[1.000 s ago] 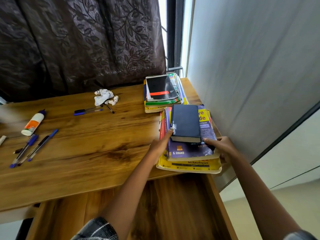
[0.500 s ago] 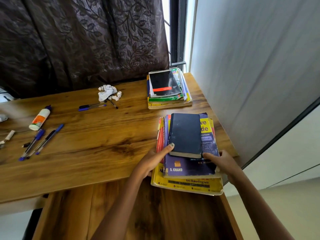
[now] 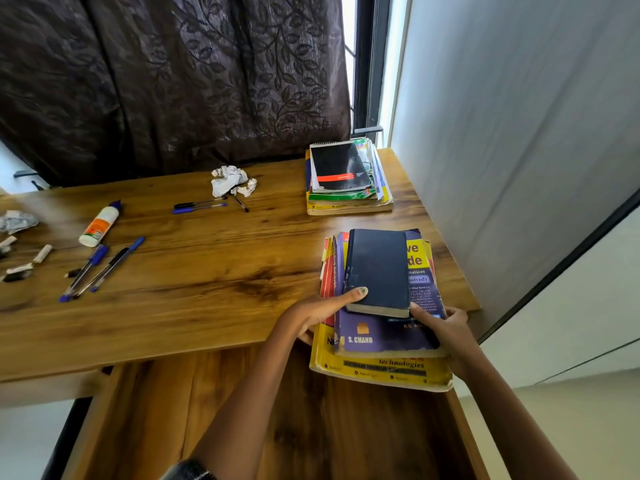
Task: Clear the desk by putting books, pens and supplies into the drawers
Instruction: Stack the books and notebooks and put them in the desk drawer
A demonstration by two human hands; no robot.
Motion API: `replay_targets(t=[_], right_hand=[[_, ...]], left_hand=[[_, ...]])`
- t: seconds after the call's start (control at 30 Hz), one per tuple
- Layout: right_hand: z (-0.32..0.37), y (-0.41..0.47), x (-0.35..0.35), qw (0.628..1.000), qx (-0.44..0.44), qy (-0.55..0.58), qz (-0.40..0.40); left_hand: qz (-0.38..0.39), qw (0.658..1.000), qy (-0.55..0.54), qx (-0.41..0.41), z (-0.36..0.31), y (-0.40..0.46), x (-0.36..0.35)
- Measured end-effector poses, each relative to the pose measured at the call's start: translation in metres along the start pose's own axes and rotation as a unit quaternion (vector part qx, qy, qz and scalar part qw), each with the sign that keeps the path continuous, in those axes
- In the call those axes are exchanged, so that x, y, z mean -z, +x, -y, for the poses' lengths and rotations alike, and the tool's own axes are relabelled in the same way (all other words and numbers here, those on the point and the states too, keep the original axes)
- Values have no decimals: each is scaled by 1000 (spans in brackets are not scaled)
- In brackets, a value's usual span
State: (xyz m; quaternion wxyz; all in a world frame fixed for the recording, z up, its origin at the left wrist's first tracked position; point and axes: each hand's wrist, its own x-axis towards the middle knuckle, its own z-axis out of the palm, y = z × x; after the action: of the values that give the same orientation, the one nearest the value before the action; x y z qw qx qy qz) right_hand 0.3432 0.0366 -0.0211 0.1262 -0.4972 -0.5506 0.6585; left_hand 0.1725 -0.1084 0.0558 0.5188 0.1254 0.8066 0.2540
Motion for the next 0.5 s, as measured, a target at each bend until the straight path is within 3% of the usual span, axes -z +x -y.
replay_targets(t=[0.27, 0.5], right_hand=[[-21, -41, 14, 966, -67, 10, 250], [-38, -78, -3, 936, -93, -1, 339]], left_hand=[[6, 1000, -28, 11, 61, -30, -14], [-12, 995, -88, -35, 125, -59, -18]])
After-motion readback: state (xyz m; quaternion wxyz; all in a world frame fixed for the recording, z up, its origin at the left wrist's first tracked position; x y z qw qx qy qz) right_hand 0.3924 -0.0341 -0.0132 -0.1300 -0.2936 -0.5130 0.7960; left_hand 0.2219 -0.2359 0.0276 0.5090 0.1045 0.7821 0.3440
